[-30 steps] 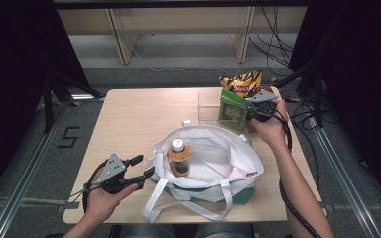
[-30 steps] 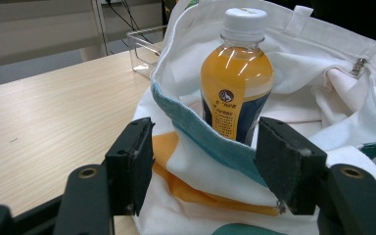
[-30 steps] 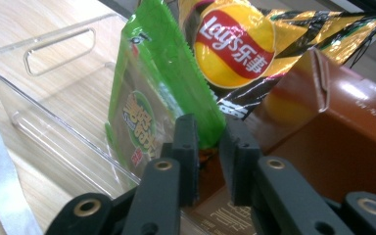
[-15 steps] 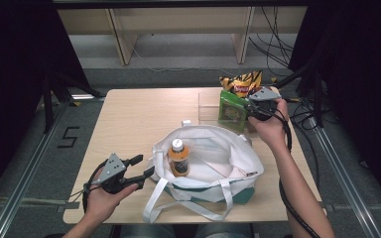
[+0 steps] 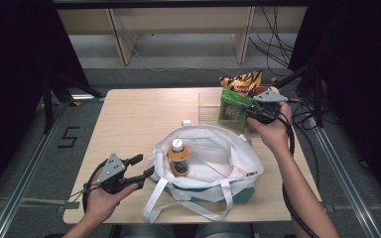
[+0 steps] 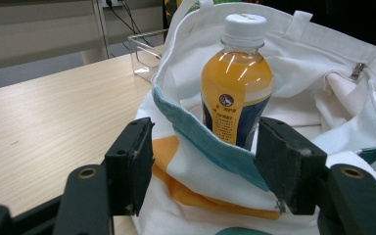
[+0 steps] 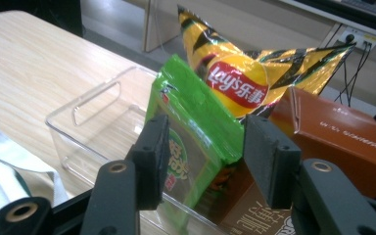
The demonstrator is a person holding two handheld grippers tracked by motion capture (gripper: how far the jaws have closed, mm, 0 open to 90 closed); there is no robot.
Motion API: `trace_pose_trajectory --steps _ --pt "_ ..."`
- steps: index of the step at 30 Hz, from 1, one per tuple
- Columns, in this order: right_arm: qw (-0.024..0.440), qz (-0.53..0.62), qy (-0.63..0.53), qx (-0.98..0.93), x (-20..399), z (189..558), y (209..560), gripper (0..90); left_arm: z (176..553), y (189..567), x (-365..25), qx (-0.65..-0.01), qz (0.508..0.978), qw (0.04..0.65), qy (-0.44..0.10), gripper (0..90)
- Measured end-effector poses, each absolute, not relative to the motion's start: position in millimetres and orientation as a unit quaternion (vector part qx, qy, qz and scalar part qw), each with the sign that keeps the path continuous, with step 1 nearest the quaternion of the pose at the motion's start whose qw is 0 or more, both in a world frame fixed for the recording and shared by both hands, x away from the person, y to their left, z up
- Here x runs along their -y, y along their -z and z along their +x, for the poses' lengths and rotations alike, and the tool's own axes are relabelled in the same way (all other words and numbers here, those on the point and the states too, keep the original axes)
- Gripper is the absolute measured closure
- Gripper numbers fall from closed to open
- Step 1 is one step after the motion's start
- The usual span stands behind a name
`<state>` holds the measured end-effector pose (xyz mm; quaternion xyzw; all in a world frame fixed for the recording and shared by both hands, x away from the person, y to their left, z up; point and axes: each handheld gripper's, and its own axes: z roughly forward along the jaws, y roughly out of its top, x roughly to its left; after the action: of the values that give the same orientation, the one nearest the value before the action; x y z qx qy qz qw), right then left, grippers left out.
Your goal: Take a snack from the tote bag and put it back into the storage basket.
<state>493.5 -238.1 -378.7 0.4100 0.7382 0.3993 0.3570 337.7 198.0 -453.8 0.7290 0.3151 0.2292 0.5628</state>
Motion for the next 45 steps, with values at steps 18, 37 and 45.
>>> trace_pose_trajectory --steps 18,37,45 --pt "0.321 0.401 -0.449 -0.731 229 461 372 48.8 336 452 -198 -0.315 0.73 0.56 -0.233 38.5" --pt "0.284 0.364 -0.473 -0.751 202 425 372 46.9 337 452 -199 -0.314 0.726 0.566 -0.232 38.5" --pt "0.253 0.349 -0.477 -0.765 184 414 376 46.3 337 451 -200 -0.317 0.725 0.566 -0.232 38.5"
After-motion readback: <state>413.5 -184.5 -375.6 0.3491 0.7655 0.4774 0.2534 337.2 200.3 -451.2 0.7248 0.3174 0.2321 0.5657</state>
